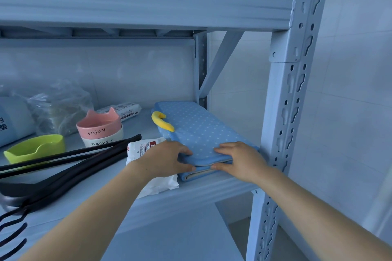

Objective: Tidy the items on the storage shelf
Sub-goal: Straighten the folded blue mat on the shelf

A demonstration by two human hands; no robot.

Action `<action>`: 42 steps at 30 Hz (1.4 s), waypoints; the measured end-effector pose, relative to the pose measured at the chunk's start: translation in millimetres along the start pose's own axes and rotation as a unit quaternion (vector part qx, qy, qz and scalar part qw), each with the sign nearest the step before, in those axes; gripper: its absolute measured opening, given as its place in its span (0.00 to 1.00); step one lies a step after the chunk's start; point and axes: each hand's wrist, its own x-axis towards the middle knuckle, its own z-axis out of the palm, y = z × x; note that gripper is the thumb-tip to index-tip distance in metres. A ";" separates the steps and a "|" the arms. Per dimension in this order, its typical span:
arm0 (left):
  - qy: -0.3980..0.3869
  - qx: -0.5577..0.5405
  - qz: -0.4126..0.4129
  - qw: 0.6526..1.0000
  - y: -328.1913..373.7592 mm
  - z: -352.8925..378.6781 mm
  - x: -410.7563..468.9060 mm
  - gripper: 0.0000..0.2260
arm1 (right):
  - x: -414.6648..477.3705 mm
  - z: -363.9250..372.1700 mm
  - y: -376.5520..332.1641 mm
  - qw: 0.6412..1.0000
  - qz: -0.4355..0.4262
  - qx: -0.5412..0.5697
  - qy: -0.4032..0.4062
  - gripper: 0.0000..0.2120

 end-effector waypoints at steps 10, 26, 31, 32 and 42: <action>0.021 0.001 -0.012 1.000 -3.7 -0.5 -4.4 0.23 | 2.2 1.8 -4.8 1.000 0.002 -0.028 0.006 0.27; 0.009 -0.009 -0.009 1.000 -7.7 -2.1 -13.1 0.20 | -4.7 9.2 -14.0 0.999 0.013 -0.011 0.038 0.26; 0.027 -0.010 -0.011 1.000 -19.3 -7.6 -26.8 0.17 | -10.0 14.6 -36.4 0.998 0.015 -0.028 0.060 0.27; 0.026 -0.015 -0.010 1.000 -21.5 -8.1 -30.3 0.17 | -12.5 15.9 -40.7 0.997 0.017 -0.035 0.063 0.27; 0.024 -0.049 0.069 0.996 -8.2 -6.7 -55.9 0.16 | -49.2 -9.7 -47.0 0.999 0.037 -0.022 0.018 0.28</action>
